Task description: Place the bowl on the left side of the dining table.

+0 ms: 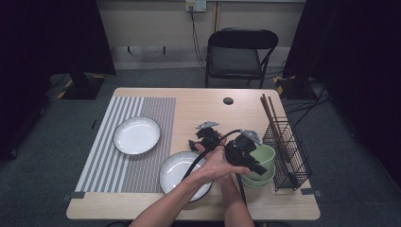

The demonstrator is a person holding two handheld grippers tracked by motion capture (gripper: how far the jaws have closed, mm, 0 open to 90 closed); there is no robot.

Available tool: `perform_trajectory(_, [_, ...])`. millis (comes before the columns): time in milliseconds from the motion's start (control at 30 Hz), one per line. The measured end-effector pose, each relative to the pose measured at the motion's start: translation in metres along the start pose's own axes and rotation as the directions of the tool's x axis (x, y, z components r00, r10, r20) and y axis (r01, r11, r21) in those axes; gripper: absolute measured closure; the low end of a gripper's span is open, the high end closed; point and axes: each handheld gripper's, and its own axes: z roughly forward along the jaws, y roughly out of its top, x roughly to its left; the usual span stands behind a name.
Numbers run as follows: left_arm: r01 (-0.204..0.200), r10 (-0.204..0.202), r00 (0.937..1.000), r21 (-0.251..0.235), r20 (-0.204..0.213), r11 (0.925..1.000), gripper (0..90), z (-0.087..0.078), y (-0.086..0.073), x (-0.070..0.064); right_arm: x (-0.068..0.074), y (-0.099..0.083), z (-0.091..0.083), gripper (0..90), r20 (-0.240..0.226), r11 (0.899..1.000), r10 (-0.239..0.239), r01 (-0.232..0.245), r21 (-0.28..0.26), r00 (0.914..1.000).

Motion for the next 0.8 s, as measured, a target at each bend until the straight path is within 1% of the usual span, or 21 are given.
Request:
perform_trajectory(33, [0.008,-0.008,1.0000,-0.005,0.005,1.0000,83.5,-0.003,-0.001,0.001,0.000,0.000,0.000,24.5,0.001,1.000,-0.002,0.002,0.000,1.0000])
perform_trajectory(67, [0.007,-0.007,0.9999,-0.015,0.008,0.9999,83.5,-0.005,-0.003,0.001,0.000,0.000,0.000,24.6,0.000,1.000,0.000,0.000,0.000,1.0000])
perform_trajectory(133, [0.009,-0.009,0.9999,-0.023,-0.013,0.9997,83.8,-0.008,-0.006,0.000,0.000,0.000,0.000,24.5,0.001,1.000,-0.001,0.001,0.000,1.0000])
perform_trajectory(167, [-0.005,0.004,0.9998,-0.015,-0.017,0.9999,83.7,-0.010,-0.007,0.001,0.000,0.000,0.000,24.5,0.001,1.000,-0.002,0.002,0.000,1.0000])
perform_trajectory(200, [-0.003,0.003,0.9999,-0.016,-0.015,0.9999,83.8,-0.012,-0.008,0.000,0.000,0.000,0.000,24.5,0.001,1.000,-0.002,0.002,0.000,1.0000])
perform_trajectory(233, [0.003,-0.003,0.9998,-0.025,-0.018,0.9997,83.8,-0.014,-0.009,0.000,0.000,0.000,0.000,24.5,0.001,1.000,-0.001,0.001,0.001,1.0000])
perform_trajectory(300, [0.005,-0.005,0.9999,-0.038,-0.011,0.9993,83.8,-0.018,-0.011,0.000,0.000,0.000,0.000,24.5,0.001,1.000,-0.002,0.002,0.000,1.0000])
perform_trajectory(333, [0.008,-0.009,0.9998,-0.050,-0.016,0.9987,83.7,-0.021,-0.011,0.000,0.000,0.000,0.000,24.5,0.001,1.000,-0.002,0.002,0.000,1.0000])
perform_trajectory(367, [0.005,-0.006,0.9999,-0.050,-0.016,0.9987,83.7,-0.023,-0.012,0.001,0.000,0.000,0.000,24.5,0.000,1.000,-0.002,0.002,-0.001,1.0000])
perform_trajectory(400, [0.010,-0.011,0.9997,-0.059,-0.020,0.9982,83.7,-0.025,-0.012,0.000,0.000,0.000,0.000,24.5,0.000,1.000,-0.002,0.002,-0.001,1.0000])
perform_trajectory(467, [0.007,-0.008,0.9998,-0.067,-0.016,0.9977,83.8,-0.029,-0.013,0.000,0.000,0.000,0.000,24.5,0.002,1.000,-0.001,0.001,-0.001,1.0000])
perform_trajectory(533, [0.003,-0.005,0.9998,-0.065,-0.021,0.9979,83.7,-0.033,-0.013,-0.002,0.000,0.000,0.000,24.5,0.000,1.000,-0.002,0.002,-0.001,1.0000])
perform_trajectory(567, [-0.005,0.003,0.9998,-0.057,-0.020,0.9984,83.8,-0.034,-0.013,-0.003,0.000,0.000,0.000,24.5,0.000,1.000,-0.002,0.002,-0.001,1.0000])
perform_trajectory(667, [0.001,-0.003,0.9996,-0.068,-0.030,0.9977,83.7,-0.038,-0.015,-0.002,0.000,0.000,0.000,24.5,0.002,1.000,0.001,-0.001,0.001,1.0000])
perform_trajectory(733, [0.003,-0.005,0.9996,-0.078,-0.028,0.9969,83.7,-0.041,-0.016,-0.002,0.000,0.000,0.000,24.5,0.002,1.000,0.001,-0.001,0.001,1.0000])
perform_trajectory(800, [-0.010,0.008,0.9995,-0.074,-0.032,0.9972,83.7,-0.043,-0.018,-0.005,0.000,0.000,0.000,24.5,0.002,1.000,0.002,-0.002,0.001,1.0000])
